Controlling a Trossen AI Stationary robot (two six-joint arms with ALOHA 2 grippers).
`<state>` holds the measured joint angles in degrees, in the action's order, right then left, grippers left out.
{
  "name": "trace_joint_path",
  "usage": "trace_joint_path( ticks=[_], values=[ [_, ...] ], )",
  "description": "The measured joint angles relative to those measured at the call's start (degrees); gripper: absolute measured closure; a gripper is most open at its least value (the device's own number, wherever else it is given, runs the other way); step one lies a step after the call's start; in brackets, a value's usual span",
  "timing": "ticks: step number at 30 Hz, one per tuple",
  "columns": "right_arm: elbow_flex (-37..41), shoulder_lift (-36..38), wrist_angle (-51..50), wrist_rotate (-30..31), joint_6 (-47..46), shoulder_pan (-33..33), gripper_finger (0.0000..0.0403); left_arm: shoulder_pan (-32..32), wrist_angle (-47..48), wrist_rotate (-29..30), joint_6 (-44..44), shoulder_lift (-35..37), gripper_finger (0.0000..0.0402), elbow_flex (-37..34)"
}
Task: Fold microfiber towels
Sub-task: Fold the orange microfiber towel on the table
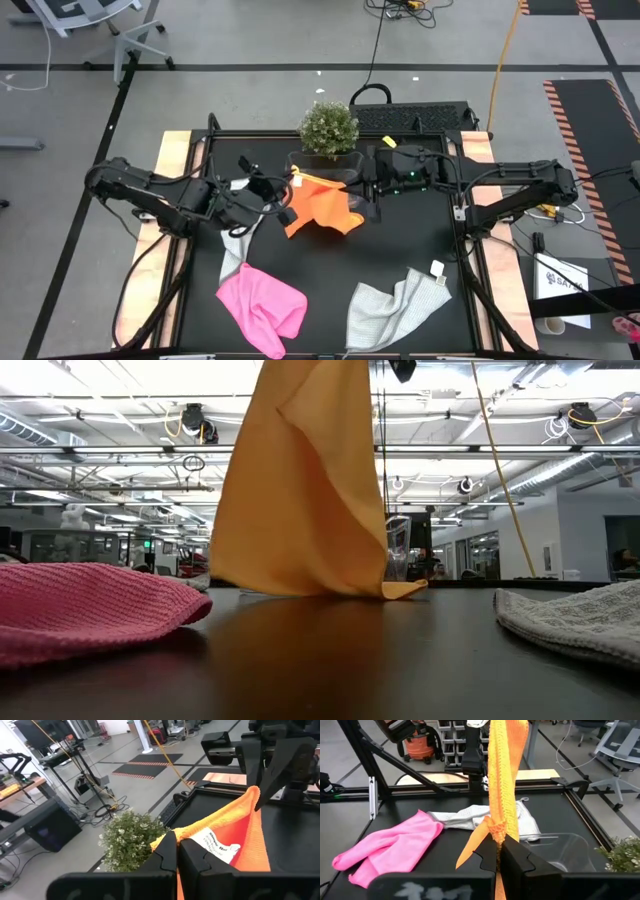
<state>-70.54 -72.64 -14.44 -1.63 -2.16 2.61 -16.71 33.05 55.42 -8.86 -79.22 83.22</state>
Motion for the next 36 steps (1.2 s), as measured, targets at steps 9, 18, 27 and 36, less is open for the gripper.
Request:
trace_joint_path(
  ticks=[9, 18, 27, 36],
  values=[
    [0.0, 0.0, 0.0, 0.0, -1.1, -0.5, 0.0403, 0.0, 0.0, 0.2, -0.1, 0.0, 0.0401, 0.0],
    [0.0, 0.0, -0.3, 0.0, -1.3, -0.5, 0.0403, 0.0, 0.0, 1.8, 0.1, -0.1, 0.0401, 0.0],
    [0.0, 0.0, -0.3, 0.1, -1.7, -0.8, 0.0403, 0.0, -0.4, 3.5, 0.1, -0.1, 0.0401, 0.0],
    [0.0, 0.0, -0.3, 0.2, -1.7, -2.8, 0.0403, 0.0, -3.5, 3.4, 2.8, -0.1, 0.0401, 0.0]
  ],
)
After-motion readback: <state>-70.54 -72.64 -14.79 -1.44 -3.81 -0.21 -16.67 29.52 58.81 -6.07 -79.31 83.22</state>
